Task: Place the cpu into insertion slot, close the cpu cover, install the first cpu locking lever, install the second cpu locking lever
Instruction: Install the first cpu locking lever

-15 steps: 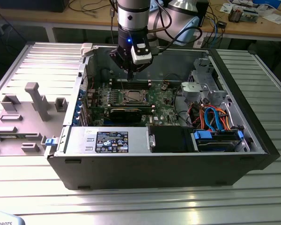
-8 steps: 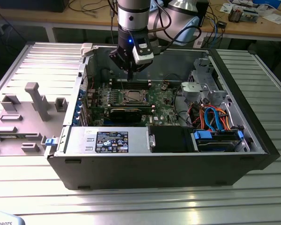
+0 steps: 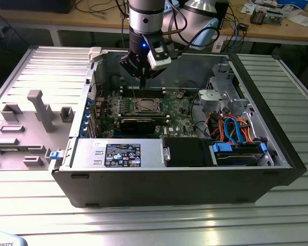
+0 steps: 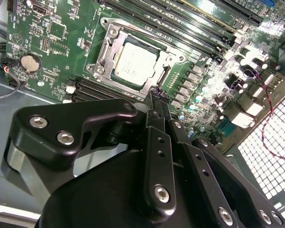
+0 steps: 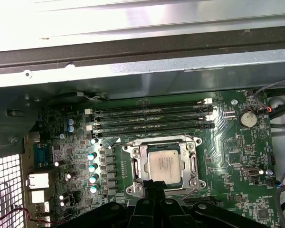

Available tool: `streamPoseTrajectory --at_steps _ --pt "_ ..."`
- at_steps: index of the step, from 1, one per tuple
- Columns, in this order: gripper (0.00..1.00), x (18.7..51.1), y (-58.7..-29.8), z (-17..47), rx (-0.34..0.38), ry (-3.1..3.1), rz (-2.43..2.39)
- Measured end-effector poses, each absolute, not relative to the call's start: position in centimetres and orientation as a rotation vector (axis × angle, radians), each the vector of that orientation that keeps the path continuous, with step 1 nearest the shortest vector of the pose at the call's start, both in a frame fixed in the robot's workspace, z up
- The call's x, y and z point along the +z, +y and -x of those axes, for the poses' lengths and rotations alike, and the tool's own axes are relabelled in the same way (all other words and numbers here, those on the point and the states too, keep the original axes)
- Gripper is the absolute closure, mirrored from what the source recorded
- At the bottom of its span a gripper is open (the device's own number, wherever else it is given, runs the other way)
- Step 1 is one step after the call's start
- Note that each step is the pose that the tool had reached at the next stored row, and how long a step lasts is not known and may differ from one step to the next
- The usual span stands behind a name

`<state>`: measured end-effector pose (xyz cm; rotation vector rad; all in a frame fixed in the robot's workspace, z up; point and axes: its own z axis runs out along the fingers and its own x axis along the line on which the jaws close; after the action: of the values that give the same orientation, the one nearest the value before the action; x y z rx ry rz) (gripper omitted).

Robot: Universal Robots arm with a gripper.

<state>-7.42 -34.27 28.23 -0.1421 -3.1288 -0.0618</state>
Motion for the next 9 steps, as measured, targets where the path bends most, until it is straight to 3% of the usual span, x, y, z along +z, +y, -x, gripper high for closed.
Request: streamPoseTrajectory --at_steps 9 --pt "0.89 28.2 -34.38 7.42 -0.062 -3.13 0.136"
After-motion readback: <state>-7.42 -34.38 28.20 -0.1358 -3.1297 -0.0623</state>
